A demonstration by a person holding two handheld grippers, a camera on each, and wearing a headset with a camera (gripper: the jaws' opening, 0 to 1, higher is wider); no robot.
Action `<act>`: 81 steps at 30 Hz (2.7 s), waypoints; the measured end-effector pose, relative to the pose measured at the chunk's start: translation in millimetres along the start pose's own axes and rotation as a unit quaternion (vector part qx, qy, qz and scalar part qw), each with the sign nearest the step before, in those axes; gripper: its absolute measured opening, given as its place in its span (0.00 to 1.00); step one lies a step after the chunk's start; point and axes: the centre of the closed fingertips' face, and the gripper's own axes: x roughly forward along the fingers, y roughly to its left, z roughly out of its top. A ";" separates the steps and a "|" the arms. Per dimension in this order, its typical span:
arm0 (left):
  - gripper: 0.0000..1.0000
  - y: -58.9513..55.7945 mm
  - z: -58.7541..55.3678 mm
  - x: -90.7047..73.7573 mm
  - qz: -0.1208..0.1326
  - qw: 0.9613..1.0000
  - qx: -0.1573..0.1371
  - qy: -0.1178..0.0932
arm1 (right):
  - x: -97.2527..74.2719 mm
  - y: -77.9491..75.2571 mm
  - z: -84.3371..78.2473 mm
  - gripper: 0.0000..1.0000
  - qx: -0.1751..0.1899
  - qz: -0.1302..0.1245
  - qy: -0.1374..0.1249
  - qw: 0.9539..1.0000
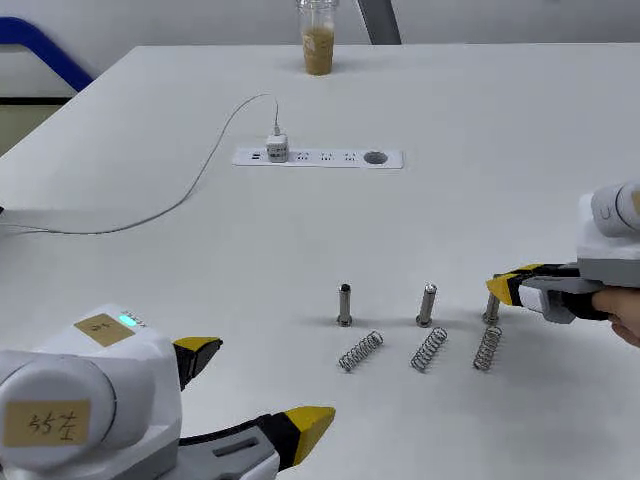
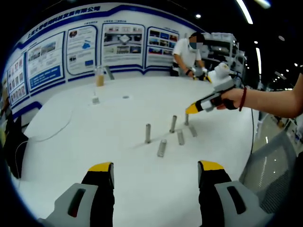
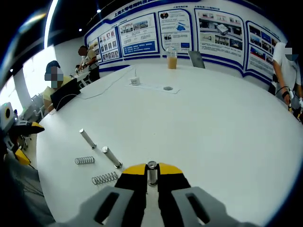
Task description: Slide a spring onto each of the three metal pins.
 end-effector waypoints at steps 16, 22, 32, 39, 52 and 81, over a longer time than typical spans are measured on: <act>0.72 0.5 -1.4 -0.2 0.002 1.000 -0.005 -0.003 | -4.3 6.2 -5.4 0.08 -0.011 -0.001 0.010 1.000; 0.71 -0.7 -0.9 0.0 -0.001 1.000 -0.005 -0.005 | -4.7 6.5 -6.1 0.09 -0.005 -0.002 0.014 1.000; 0.70 -3.6 -0.5 0.6 -0.004 1.000 0.001 -0.003 | -9.0 5.5 -2.4 0.13 0.015 -0.007 -0.009 1.000; 0.69 -4.1 -0.5 2.7 -0.008 1.000 0.007 -0.001 | -21.9 7.5 10.4 0.22 0.016 -0.002 -0.036 0.999; 0.64 -5.9 3.7 14.2 -0.019 1.000 0.022 -0.002 | -41.3 15.8 11.6 0.36 0.012 0.019 -0.053 0.998; 0.49 -15.2 2.0 65.3 -0.051 0.995 0.087 0.016 | -82.1 51.7 -14.0 0.68 0.000 0.106 -0.087 0.991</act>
